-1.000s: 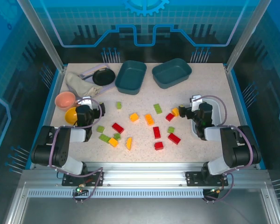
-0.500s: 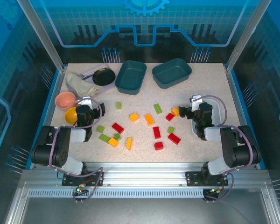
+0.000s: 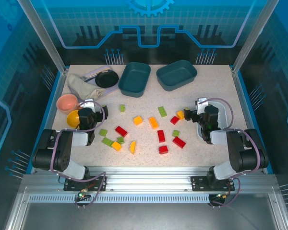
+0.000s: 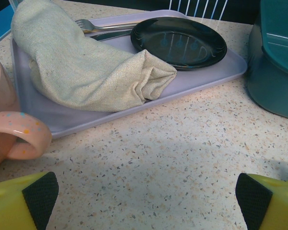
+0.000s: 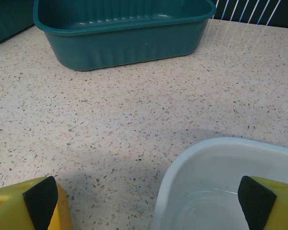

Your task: Sort the legos into containers by color

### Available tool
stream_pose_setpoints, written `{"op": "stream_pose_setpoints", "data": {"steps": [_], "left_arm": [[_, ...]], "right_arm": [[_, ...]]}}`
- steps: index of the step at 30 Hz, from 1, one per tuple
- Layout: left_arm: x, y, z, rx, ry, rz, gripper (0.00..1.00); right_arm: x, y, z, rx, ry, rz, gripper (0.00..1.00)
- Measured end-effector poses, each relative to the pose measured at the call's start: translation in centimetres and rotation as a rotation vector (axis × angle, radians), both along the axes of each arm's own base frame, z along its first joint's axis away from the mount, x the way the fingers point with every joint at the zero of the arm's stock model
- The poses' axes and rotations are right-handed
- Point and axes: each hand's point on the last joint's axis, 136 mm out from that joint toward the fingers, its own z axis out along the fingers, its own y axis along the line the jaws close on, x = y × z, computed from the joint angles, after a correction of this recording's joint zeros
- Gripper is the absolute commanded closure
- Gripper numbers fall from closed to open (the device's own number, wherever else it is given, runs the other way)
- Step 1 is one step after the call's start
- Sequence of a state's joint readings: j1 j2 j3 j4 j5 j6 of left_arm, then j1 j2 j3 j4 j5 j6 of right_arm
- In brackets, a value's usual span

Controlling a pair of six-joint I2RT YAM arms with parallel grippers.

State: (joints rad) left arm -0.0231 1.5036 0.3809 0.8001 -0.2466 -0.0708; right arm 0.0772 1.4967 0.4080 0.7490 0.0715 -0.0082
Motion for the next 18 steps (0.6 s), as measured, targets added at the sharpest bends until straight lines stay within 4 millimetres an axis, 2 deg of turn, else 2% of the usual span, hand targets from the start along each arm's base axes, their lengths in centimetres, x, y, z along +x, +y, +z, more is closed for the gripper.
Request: {"op": "stream_pose_setpoints", "data": {"steps": [2, 3, 4, 5, 7, 8, 10, 12, 14, 15, 17, 18], "left_arm": [[0.2, 0.0, 0.1, 0.01, 0.043, 0.009, 0.01], [0.5, -0.1, 0.8, 0.022, 0.058, 0.017, 0.01], [0.9, -0.4, 2.0, 0.03, 0.053, 0.02, 0.01], [1.5, -0.7, 3.9, 0.04, 0.031, 0.025, 0.01], [2.3, -1.8, 8.1, 0.053, -0.043, 0.027, 0.01], [2.7, -2.6, 10.8, 0.059, -0.089, 0.021, 0.01], [3.4, -4.4, 15.7, 0.061, -0.176, 0.001, 0.01], [4.0, -6.5, 20.8, 0.048, -0.272, -0.029, 0.01], [4.5, -8.1, 24.8, -0.033, -0.323, -0.032, 0.01], [4.8, -8.3, 26.2, -0.108, -0.307, -0.008, 0.01], [5.5, -7.9, 28.5, -0.264, -0.26, 0.069, 0.01], [6.1, -7.5, 29.5, -0.344, -0.243, 0.095, 0.01]], "right_arm": [[0.1, -0.5, -0.1, -0.009, 0.028, -0.027, 0.0], [0.2, -0.8, 0.3, -0.015, 0.044, -0.048, 0.0], [0.4, -1.2, 1.0, -0.018, 0.05, -0.07, 0.0], [0.9, -1.5, 2.6, -0.018, 0.035, -0.095, 0.0], [1.7, -2.0, 6.8, -0.013, -0.041, -0.13, 0.0], [2.1, -2.2, 9.6, -0.01, -0.094, -0.144, 0.0], [2.9, -2.4, 15.9, 0.003, -0.196, -0.171, 0.0], [3.8, -2.7, 23.2, 0.062, -0.281, -0.219, 0.0], [4.3, -3.4, 29.4, 0.205, -0.304, -0.291, 0.0], [4.5, -4.1, 31.9, 0.282, -0.296, -0.332, 0.03], [5.0, -4.8, 34.5, 0.39, -0.275, -0.347, 0.21], [5.1, -5.1, 34.4, 0.432, -0.242, -0.347, 0.25]]}}
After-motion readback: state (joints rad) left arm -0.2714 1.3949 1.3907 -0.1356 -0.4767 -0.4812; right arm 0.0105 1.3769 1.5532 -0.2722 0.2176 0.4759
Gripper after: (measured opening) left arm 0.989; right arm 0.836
